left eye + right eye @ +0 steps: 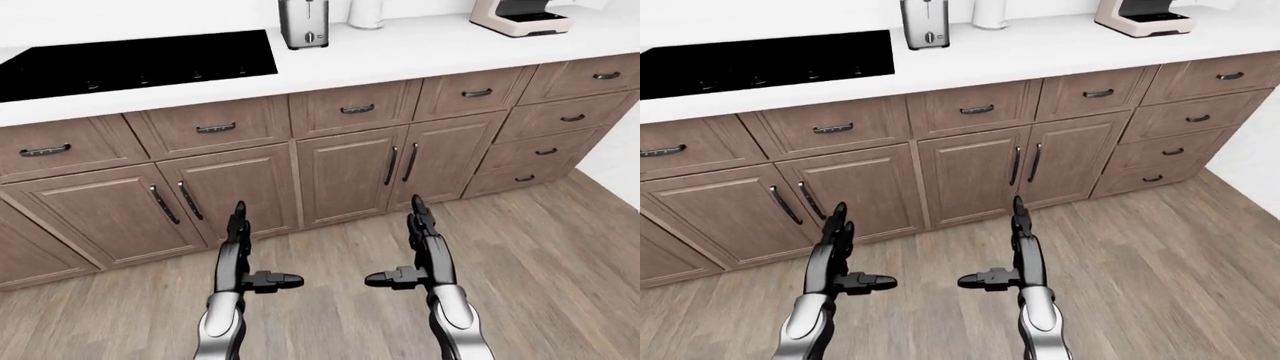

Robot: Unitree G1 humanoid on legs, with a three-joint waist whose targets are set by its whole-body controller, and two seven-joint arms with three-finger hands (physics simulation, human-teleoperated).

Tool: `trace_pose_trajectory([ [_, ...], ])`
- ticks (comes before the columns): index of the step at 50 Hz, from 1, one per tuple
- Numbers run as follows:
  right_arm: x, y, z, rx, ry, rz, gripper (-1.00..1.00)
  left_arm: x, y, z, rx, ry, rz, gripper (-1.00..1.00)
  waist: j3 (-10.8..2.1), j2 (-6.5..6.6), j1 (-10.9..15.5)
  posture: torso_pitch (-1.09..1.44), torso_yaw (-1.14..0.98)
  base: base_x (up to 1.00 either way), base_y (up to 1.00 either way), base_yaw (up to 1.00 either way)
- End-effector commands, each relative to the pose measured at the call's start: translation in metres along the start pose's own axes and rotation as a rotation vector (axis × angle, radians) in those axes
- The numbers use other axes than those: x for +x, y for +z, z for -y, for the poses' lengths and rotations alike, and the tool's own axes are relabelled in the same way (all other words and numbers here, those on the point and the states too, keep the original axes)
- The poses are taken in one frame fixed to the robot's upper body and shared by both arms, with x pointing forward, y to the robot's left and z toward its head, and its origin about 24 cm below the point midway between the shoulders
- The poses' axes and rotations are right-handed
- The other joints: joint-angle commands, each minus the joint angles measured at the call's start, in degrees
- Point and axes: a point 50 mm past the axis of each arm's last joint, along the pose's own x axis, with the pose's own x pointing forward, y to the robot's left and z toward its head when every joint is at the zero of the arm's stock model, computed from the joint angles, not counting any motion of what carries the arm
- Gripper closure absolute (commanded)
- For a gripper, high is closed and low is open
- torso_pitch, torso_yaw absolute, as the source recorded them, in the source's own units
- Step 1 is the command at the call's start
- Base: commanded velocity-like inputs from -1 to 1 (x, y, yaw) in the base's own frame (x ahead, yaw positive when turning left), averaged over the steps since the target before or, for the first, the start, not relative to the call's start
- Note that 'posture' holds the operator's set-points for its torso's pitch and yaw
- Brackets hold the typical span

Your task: Navigate to the toaster.

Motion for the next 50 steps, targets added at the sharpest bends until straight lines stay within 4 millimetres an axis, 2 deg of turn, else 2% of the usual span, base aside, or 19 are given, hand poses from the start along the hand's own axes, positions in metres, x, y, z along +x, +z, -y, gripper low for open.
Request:
trace_pose_trajectory([
  [1,0.0035,0.0188,-0.0024,0.001,0.011,0.098,-1.0,0.0033,0.0176,-0.0014,0.004,0.006,0.092,-1.0,-0.74,0.03,0.1,0.0,0.0,0.0,-0.25,0.0],
  [3,0.0035,0.0188,-0.0024,0.001,0.011,0.098,-1.0,0.0033,0.0176,-0.0014,0.004,0.006,0.092,-1.0,-0.69,1.57,0.2,0.0,0.0,0.0,-0.24,0.0],
  [5,0.0035,0.0187,-0.0024,0.001,0.011,0.097,-1.0,0.0033,0.0177,-0.0014,0.005,0.006,0.092,-1.0,-1.67,4.59,0.3,0.0,0.0,0.0,-0.25,0.0],
  [6,0.0034,0.0187,-0.0024,0.001,0.011,0.097,-1.0,0.0033,0.0176,-0.0014,0.004,0.006,0.092,-1.0,-1.05,1.86,0.9,0.0,0.0,0.0,-0.24,0.0],
  [10,0.0035,0.0187,-0.0024,0.002,0.011,0.097,-1.0,0.0033,0.0176,-0.0014,0.004,0.006,0.092,-1.0,-1.87,2.27,0.6,0.0,0.0,0.0,-0.25,0.0],
  [14,0.0035,0.0188,-0.0024,0.001,0.011,0.097,-1.0,0.0033,0.0176,-0.0014,0.004,0.006,0.092,-1.0,-1.3,-0.28,0.7,0.0,0.0,0.0,-0.24,0.0],
  [16,0.003,0.0192,-0.0027,0.0,0.01,0.097,-1.0,0.0033,0.0176,-0.0014,0.005,0.006,0.092,-1.0,-1.45,-2.59,0.6,0.0,0.0,0.0,-0.25,0.0],
  [18,0.0033,0.0184,-0.0025,0.001,0.01,0.097,-1.0,0.0033,0.0176,-0.0014,0.004,0.006,0.092,-1.0,-2.77,-7.34,0.0,0.0,0.0,0.0,-0.25,0.0],
  [19,0.0031,0.0187,-0.0026,0.001,0.01,0.097,-1.0,0.0033,0.0176,-0.0014,0.005,0.007,0.092,-1.0,-1.81,-3.66,-0.3,0.0,0.0,0.0,-0.24,0.0],
  [20,0.0032,0.0186,-0.0026,0.001,0.011,0.097,-1.0,0.0033,0.0176,-0.0014,0.004,0.006,0.092,-1.0,-1.83,-4.58,-0.1,0.0,0.0,0.0,-0.25,0.0],
  [26,0.0032,0.019,-0.0024,0.001,0.009,0.099,-1.0,0.0033,0.0177,-0.0014,0.005,0.006,0.092,-1.0,-1.14,-1.24,0.0,0.0,0.0,0.0,-0.22,0.0],
  [27,0.0032,0.0191,-0.0025,-0.001,0.01,0.1,-1.0,0.0033,0.0176,-0.0014,0.004,0.006,0.092,-1.0,-0.44,-1.18,-0.1,0.0,0.0,0.0,0.0,0.0],
  [32,0.0031,0.0199,-0.0026,-0.002,0.011,0.106,-1.0,0.0033,0.0176,-0.0014,0.004,0.006,0.092,-1.0,-0.84,-0.99,-1.2,0.0,0.0,0.0,0.0,0.0],
  [35,0.0029,0.0199,-0.0021,0.004,0.011,0.111,-1.0,0.0033,0.0176,-0.0014,0.005,0.006,0.092,-1.0,-1.82,1.51,-1.7,0.0,0.0,0.0,0.0,0.0],
  [36,0.0026,0.0201,-0.0022,0.004,0.012,0.114,-1.0,0.0033,0.0177,-0.0014,0.004,0.006,0.092,-1.0,-1.48,0.3,-1.7,0.0,0.0,0.0,0.0,0.0],
  [43,0.0016,0.0221,-0.0029,-0.003,0.013,0.122,-1.0,0.0033,0.0177,-0.0014,0.005,0.006,0.092,-1.0,-2.47,-1.06,-0.9,0.0,0.0,0.0,0.0,0.0],
  [44,0.0014,0.0222,-0.003,-0.004,0.012,0.121,-1.0,0.0033,0.0176,-0.0014,0.004,0.006,0.092,-1.0,-3.41,-0.75,-0.4,0.0,0.0,0.0,0.0,0.23],
  [46,0.0013,0.0223,-0.0034,-0.009,0.011,0.118,-1.0,0.0033,0.0176,-0.0014,0.005,0.006,0.092,-1.0,-1.69,-1.23,0.2,0.0,0.0,0.0,0.0,0.62],
  [50,0.0017,0.0215,-0.003,-0.008,0.012,0.118,-1.0,0.0033,0.0176,-0.0014,0.005,0.006,0.092,-1.0,-1.14,-3.36,0.4,0.0,0.0,0.0,0.0,0.76],
])
